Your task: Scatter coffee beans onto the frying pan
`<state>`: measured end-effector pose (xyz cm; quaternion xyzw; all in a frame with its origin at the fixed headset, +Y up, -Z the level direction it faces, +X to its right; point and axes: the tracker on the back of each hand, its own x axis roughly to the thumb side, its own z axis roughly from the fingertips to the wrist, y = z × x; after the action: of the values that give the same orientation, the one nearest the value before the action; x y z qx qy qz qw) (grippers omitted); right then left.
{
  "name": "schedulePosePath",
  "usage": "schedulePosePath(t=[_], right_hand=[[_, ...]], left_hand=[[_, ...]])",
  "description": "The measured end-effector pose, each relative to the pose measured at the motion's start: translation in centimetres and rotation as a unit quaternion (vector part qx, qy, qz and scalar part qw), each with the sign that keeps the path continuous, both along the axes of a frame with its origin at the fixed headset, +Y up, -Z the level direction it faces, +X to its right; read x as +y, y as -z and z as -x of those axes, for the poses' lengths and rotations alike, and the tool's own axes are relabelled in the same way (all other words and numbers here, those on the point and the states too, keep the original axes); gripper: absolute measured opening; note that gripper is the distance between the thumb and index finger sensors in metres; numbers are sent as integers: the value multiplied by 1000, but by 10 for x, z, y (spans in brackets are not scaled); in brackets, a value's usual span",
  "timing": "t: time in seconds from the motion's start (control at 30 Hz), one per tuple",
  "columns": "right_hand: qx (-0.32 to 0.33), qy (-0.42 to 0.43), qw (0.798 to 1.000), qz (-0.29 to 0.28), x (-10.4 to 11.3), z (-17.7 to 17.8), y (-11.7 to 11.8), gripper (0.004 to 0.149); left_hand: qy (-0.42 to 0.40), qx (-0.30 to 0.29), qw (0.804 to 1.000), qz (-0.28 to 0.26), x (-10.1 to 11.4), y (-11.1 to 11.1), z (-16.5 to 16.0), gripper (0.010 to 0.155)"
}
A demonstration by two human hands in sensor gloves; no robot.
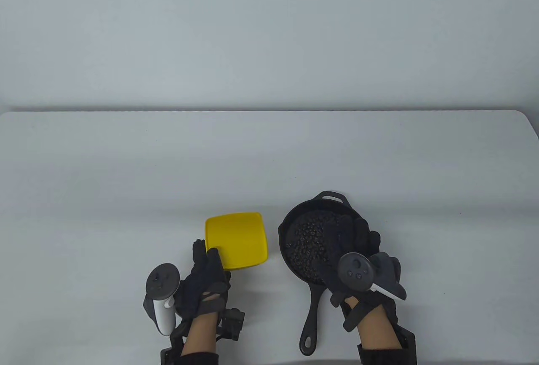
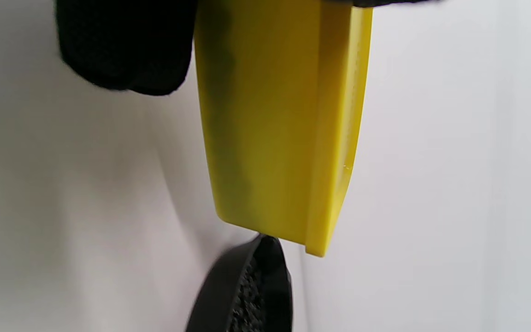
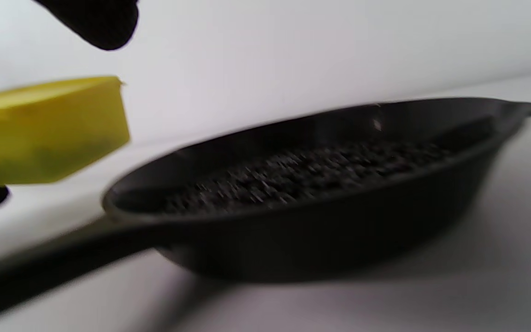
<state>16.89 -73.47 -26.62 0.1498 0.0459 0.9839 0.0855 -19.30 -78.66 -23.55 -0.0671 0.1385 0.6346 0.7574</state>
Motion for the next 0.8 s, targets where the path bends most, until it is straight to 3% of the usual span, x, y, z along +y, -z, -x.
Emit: schedulePosePath(t=[0.1,0.23,0.47,0.53,0.6,0.63,0.8], right_hand=[[-19,-23,998,49,-8,-3,3,82],[-35,-9,998,45,-11,-5,4,81],[-39,-21,998,53,-11,-6,4,81],[-39,-20,997,56,-11,-5,4,81],[-39,-18,998,50,-10,-5,3,81],[-39,-16,998,45,-9,-5,3,81],[-35,42,998,-10,3,-6,-4,80]], left_hand=[[8,16,999,35,-6,-1,5,72],[11,28,998,58,-9,-1,7,71],[141,42,984,100,2,0,12,63],[140,28,984,106,3,1,13,66],[142,28,986,80,12,0,11,70],[193,24,979,59,21,0,8,71],[379,-61,923,-42,54,-6,-21,89]])
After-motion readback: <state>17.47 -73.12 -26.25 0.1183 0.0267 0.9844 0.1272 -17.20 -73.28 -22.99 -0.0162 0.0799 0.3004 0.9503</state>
